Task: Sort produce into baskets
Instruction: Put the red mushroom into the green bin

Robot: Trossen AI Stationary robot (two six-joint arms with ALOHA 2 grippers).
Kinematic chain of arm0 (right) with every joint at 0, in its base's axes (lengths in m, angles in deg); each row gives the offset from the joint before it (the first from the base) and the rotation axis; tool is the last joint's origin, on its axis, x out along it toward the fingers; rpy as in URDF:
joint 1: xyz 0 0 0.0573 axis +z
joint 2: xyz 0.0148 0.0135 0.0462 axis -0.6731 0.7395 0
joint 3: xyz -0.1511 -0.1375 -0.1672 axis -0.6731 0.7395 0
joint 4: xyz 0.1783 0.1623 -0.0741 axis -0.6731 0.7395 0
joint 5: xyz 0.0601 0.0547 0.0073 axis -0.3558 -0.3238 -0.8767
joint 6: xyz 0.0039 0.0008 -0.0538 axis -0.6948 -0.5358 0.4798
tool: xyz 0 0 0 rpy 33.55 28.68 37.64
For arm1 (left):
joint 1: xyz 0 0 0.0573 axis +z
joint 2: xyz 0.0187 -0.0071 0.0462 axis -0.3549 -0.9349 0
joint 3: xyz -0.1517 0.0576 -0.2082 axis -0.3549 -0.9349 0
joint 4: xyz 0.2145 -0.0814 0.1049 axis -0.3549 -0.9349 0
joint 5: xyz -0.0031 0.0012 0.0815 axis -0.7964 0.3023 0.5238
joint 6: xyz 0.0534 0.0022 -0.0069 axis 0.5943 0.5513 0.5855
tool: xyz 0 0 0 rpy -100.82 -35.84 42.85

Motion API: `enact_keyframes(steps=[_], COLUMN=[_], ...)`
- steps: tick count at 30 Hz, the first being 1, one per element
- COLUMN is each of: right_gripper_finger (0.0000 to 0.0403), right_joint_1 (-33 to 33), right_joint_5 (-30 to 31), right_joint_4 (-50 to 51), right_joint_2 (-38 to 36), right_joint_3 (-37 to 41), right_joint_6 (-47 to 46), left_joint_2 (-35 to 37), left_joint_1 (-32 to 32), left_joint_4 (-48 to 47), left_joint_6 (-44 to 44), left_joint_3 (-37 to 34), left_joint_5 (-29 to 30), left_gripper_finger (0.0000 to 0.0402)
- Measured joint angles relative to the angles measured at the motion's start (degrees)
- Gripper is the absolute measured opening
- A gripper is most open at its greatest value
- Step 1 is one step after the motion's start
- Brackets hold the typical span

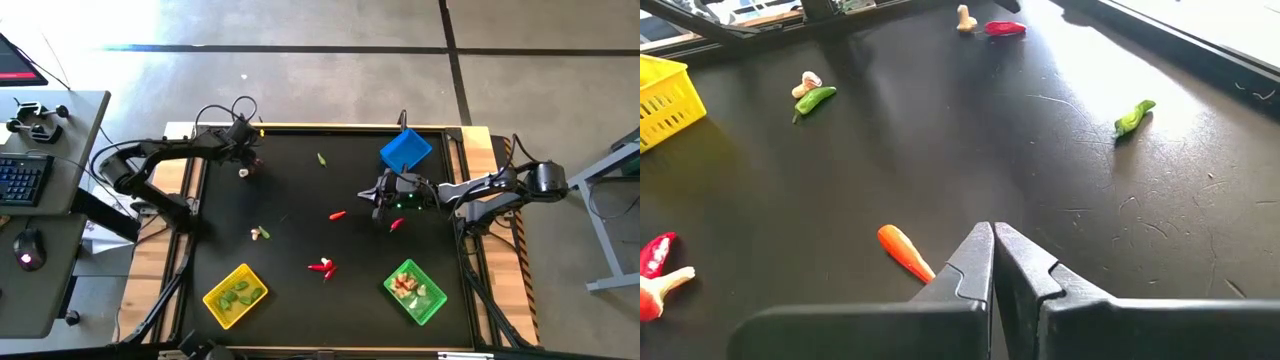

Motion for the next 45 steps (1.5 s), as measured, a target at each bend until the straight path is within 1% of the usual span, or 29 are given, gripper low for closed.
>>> enact_keyframes(steps=[3,6,9,13,16,20,29,33,45], right_gripper_finger=[0.0,0.0,0.0,0.0,0.0,0.0,0.0,0.0,0.0], right_joint_1=[0.0,0.0,0.0,0.0,0.0,0.0,0.0,0.0,0.0], right_joint_5=[0.0,0.0,0.0,0.0,0.0,0.0,-0.1,-0.1,-0.1], right_joint_4=[0.0,0.0,0.2,0.4,0.4,0.4,0.5,0.5,0.6], right_joint_2=[0.0,0.0,0.0,0.0,0.0,0.0,0.0,0.0,0.0], right_joint_3=[0.0,0.0,0.0,0.0,0.0,0.0,0.0,0.0,0.0], right_joint_6=[0.0,0.0,0.1,0.1,0.2,0.2,0.2,0.2,0.2], left_joint_2=[0.4,2.0,5.1,9.5,11.0,10.6,6.7,5.6,5.5], left_joint_1=[-1.0,-3.0,-5.5,-8.6,-9.8,-10.0,-9.9,-9.9,-9.8], left_joint_4=[-1.6,-4.6,-8.1,-14.2,-18.6,-22.3,-20.2,-20.9,-20.2], left_joint_6=[0.0,-0.6,-2.1,-5.9,-8.5,-9.9,-8.5,-8.5,-9.5], left_joint_3=[0.0,0.0,0.0,0.3,0.8,1.3,1.5,1.3,1.4], left_joint_5=[-0.4,-2.0,-3.0,-2.9,0.3,4.3,2.4,0.1,0.3], left_gripper_finger=[0.0136,0.0135,0.0134,0.0134,0.0134,0.0134,0.0134,0.0134,0.0134])
